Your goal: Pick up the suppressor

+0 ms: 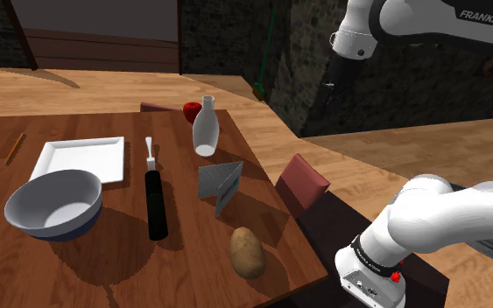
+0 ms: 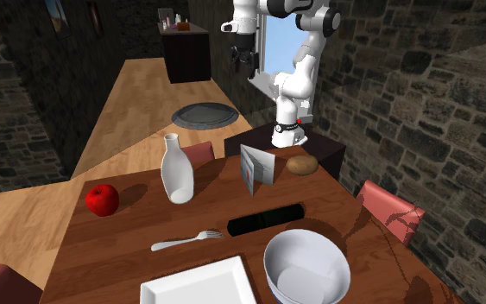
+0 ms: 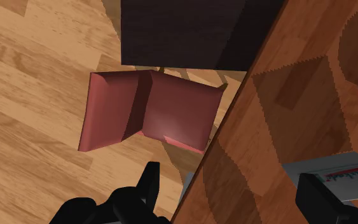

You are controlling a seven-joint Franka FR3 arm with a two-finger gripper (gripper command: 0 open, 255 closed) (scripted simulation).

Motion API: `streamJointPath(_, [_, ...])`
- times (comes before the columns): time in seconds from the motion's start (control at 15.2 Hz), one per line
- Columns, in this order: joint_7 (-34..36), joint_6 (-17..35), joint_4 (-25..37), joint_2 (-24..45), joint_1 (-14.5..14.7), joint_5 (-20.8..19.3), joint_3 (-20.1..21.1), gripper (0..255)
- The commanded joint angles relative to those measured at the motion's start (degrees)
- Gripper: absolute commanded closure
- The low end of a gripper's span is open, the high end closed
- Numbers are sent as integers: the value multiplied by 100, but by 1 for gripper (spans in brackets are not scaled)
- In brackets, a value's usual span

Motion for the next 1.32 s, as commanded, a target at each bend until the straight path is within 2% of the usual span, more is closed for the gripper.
streamJointPath(0.0, [0,0,0,0,0,0,0,0])
streamJointPath(0.73, [1680,1197,23,1332,195,493,1246,0])
streamJointPath(1.25, [2987,1942,651,2843,223,320,2070,0])
